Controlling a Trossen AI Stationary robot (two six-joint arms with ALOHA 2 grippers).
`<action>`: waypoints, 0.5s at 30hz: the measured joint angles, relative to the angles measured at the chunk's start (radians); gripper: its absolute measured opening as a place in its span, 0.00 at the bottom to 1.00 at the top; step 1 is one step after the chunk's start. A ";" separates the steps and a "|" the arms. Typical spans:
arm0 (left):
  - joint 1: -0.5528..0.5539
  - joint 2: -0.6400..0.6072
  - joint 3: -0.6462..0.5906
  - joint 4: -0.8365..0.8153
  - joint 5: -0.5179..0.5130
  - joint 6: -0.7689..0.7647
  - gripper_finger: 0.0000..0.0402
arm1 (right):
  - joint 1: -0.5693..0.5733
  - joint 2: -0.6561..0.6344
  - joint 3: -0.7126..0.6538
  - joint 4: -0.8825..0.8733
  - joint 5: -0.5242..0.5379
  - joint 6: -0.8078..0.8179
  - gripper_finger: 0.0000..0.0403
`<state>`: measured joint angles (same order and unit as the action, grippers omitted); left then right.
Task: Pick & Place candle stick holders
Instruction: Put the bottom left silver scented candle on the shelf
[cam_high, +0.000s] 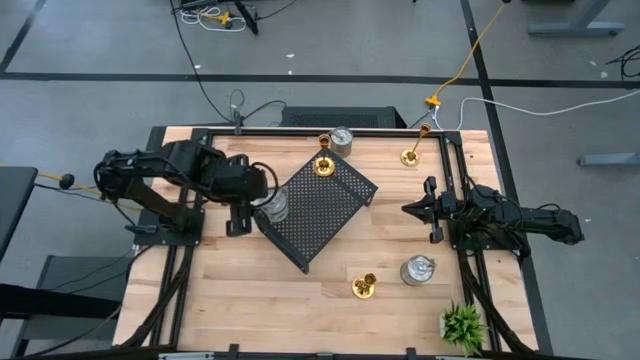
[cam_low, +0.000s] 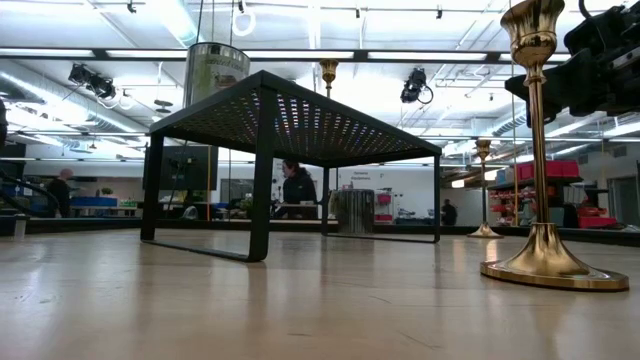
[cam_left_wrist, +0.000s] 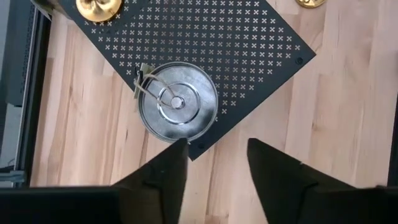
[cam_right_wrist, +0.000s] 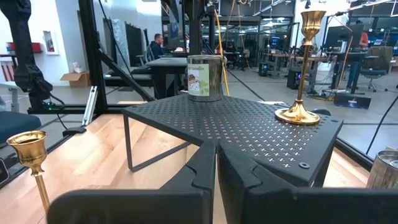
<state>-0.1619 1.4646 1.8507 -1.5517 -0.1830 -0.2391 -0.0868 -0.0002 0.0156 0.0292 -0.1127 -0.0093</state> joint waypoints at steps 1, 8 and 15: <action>0.000 -0.001 0.000 0.000 0.000 0.007 0.40 | 0.000 0.000 0.000 0.000 0.000 0.000 0.06; 0.000 -0.001 0.000 0.002 0.000 0.016 0.25 | 0.000 0.000 0.000 0.000 0.000 0.000 0.06; 0.002 -0.001 0.000 0.002 -0.008 0.073 0.16 | 0.000 0.000 0.000 0.000 0.000 0.000 0.06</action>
<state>-0.1600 1.4639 1.8503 -1.5494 -0.1908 -0.1662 -0.0870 -0.0002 0.0158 0.0292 -0.1127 -0.0092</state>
